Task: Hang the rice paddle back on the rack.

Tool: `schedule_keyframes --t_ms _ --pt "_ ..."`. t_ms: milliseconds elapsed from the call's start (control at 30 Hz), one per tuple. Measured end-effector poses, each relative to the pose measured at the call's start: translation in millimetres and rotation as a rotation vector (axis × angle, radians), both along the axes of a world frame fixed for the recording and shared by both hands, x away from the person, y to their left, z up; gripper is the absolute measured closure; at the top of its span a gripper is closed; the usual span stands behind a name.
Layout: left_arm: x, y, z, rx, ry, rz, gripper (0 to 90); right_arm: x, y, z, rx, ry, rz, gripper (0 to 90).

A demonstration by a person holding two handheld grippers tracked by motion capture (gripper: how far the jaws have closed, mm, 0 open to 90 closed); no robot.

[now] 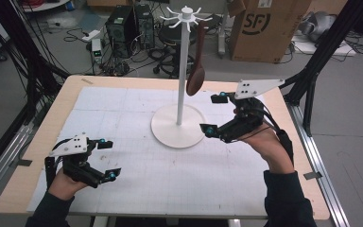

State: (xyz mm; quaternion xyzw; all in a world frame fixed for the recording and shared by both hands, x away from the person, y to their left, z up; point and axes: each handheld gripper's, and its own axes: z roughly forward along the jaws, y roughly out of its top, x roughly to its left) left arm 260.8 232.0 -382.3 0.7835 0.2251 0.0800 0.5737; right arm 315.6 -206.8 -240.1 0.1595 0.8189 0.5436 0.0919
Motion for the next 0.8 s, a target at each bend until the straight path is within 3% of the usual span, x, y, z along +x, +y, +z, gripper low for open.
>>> schedule_keyframes --t_ms 500,800 --pt "2.3 3.2 2.0 -0.027 -0.002 0.013 1.7 -14.6 -13.8 -45.3 0.018 0.032 -0.051 0.4" --pt "3.4 4.1 2.1 -0.041 0.002 0.003 1.7 -22.9 -20.7 -69.6 0.028 0.054 -0.041 0.4"
